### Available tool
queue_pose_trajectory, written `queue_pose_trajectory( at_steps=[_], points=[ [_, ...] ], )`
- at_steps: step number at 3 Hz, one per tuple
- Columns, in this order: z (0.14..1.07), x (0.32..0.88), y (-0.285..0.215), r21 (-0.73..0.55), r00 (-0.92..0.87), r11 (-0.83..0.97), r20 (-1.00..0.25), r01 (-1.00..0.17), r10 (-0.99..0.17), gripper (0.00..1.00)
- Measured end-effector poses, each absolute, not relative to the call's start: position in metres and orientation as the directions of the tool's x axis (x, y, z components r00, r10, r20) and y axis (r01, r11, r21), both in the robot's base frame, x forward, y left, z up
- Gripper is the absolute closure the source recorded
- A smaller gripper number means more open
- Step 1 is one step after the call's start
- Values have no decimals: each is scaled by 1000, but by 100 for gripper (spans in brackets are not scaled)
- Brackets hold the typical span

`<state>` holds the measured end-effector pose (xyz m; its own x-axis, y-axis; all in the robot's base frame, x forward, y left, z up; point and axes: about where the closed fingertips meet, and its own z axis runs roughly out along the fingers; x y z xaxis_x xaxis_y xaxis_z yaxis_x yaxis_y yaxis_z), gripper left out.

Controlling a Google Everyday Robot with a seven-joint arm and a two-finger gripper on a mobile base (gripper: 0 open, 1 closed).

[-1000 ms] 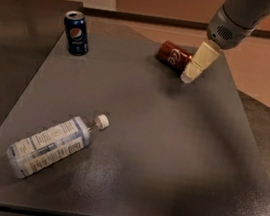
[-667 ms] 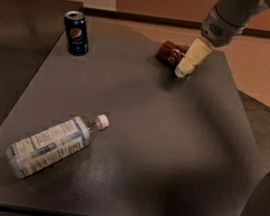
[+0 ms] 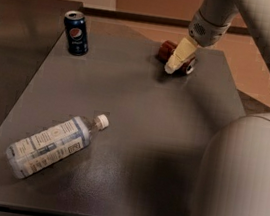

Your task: Place coke can upright

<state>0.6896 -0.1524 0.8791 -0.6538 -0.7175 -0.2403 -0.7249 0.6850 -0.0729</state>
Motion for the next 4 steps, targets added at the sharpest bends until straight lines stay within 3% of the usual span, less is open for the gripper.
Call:
queue_pose_trajectory(
  at_steps=[3,4],
  points=[
    [852,729,-144,-95,-650,671,-184,-735,-737,0],
    [848,735,-144,-93,-636,657,-181,-748,-750,18]
  ],
)
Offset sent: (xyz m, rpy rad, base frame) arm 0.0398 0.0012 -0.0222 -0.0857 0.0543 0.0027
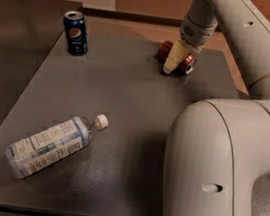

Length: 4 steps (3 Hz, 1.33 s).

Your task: Place coke can upright

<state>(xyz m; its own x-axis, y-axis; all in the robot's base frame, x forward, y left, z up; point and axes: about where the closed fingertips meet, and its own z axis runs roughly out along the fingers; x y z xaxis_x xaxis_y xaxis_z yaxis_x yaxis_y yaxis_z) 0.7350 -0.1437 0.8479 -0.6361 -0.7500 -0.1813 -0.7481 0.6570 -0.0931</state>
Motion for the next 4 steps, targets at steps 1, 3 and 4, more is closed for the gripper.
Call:
queue_pose_trajectory(
  at_steps=[1,3,4],
  points=[
    [848,737,-142,-81,-621,643,-194,-762,-760,42],
    [872,731,-136,-101,-544,574,-221,-813,-809,88],
    [896,720,-127,-171,-404,437,-196,-883,-894,100]
  ],
)
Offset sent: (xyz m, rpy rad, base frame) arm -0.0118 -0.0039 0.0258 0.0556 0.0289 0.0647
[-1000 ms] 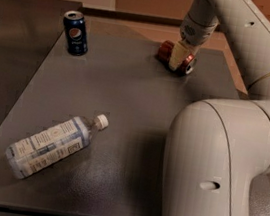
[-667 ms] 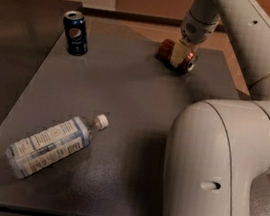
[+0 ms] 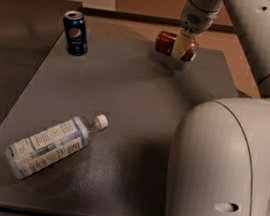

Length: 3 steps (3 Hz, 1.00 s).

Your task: Place coke can upright

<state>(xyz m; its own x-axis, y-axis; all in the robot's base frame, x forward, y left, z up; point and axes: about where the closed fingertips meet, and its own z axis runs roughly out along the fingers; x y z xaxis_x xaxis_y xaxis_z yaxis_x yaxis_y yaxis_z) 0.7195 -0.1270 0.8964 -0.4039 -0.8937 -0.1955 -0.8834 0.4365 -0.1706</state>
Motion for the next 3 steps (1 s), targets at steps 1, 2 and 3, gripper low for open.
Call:
queue_pose_trajectory(
  at_steps=[1,2,3],
  points=[
    [922,701,-116,-277,-196,219,-107,-936,-975,100],
    [946,676,-119,-386,21,-32,33,-922,-999,100],
    [965,654,-127,-476,206,-274,191,-836,-960,100]
  ],
)
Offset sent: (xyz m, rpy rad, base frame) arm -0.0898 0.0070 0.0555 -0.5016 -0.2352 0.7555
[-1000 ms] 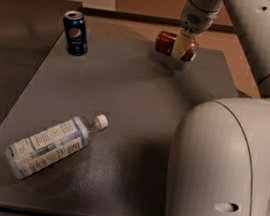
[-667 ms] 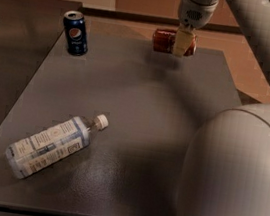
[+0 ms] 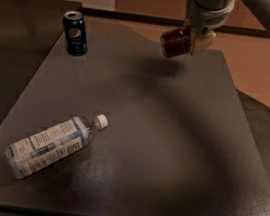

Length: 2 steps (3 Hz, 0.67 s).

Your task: Place coke can upright

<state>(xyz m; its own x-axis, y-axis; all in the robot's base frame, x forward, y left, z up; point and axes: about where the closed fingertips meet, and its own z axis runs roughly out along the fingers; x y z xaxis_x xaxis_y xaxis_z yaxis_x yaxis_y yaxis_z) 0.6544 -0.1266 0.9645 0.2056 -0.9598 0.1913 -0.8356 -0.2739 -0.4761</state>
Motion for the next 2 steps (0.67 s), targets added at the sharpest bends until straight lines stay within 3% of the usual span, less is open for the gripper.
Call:
queue_pose_trajectory(
  at_steps=[2],
  points=[
    [952,636,-117,-515,492,-648,421,-562,-762,100]
  ],
)
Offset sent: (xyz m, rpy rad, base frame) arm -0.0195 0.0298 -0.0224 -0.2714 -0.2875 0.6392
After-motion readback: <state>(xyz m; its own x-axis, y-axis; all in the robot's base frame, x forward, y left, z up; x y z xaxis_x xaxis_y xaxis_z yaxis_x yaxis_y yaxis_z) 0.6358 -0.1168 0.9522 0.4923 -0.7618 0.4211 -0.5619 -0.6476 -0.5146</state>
